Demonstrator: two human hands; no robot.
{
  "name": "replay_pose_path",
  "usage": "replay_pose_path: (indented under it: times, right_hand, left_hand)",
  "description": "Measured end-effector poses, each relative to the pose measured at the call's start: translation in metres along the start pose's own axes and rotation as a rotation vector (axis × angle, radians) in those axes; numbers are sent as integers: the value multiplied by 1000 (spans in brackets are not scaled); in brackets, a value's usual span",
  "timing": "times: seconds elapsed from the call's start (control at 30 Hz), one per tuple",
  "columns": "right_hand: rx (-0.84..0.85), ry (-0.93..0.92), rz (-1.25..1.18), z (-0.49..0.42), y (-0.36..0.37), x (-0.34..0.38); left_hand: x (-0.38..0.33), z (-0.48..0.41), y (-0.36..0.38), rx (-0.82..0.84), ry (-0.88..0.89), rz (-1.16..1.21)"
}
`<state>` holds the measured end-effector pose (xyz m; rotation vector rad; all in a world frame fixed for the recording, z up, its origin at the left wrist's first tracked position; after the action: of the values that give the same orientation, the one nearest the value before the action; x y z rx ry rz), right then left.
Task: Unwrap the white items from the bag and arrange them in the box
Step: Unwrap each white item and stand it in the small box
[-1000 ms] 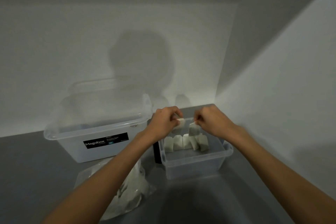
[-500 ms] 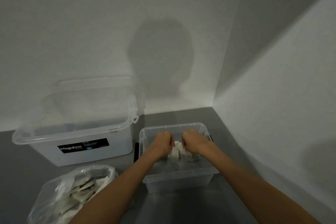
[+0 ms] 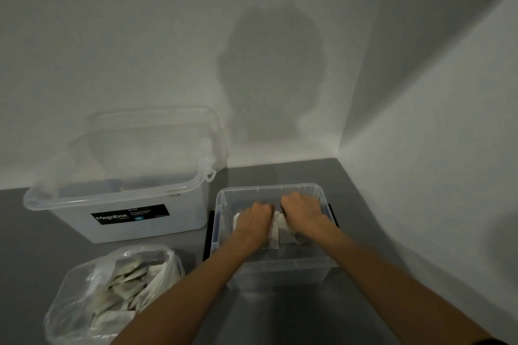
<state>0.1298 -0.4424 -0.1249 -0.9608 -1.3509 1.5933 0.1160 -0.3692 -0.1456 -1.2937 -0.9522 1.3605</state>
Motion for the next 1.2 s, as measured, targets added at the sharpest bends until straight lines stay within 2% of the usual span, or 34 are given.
replay_pose_path:
  times: [0.13, 0.3, 0.53, 0.73, 1.03, 1.2]
  right_hand:
    - [-4, -4, 15, 2, 0, -2]
    - [-18, -11, 31, 5, 0, -3]
    - [-49, -6, 36, 5, 1, -4]
    - [-45, 0, 48, 5, 5, -4]
    - [-3, 12, -21, 7, 3, -5]
    - [-76, 18, -67, 17, -32, -2]
  left_hand:
    - [0, -1, 3, 8, -5, 28]
    - [-6, -2, 5, 29, 15, -77]
    - [-27, -2, 3, 27, 136, -174]
    - [-23, -4, 4, 29, 139, -232]
    - [-3, -1, -11, -6, 79, -185]
    - [11, 6, -52, -17, 79, 4]
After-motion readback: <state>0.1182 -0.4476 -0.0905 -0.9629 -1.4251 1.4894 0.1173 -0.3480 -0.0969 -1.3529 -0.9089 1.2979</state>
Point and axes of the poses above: each hand's wrist, its own z-axis away from the middle knuckle, its own y-axis out of the palm, x = y × z, the point moved 10 cm from there along -z, towards the middle knuckle, and after that the axes turned 7 degrees about -y, right-handed, at the moved point
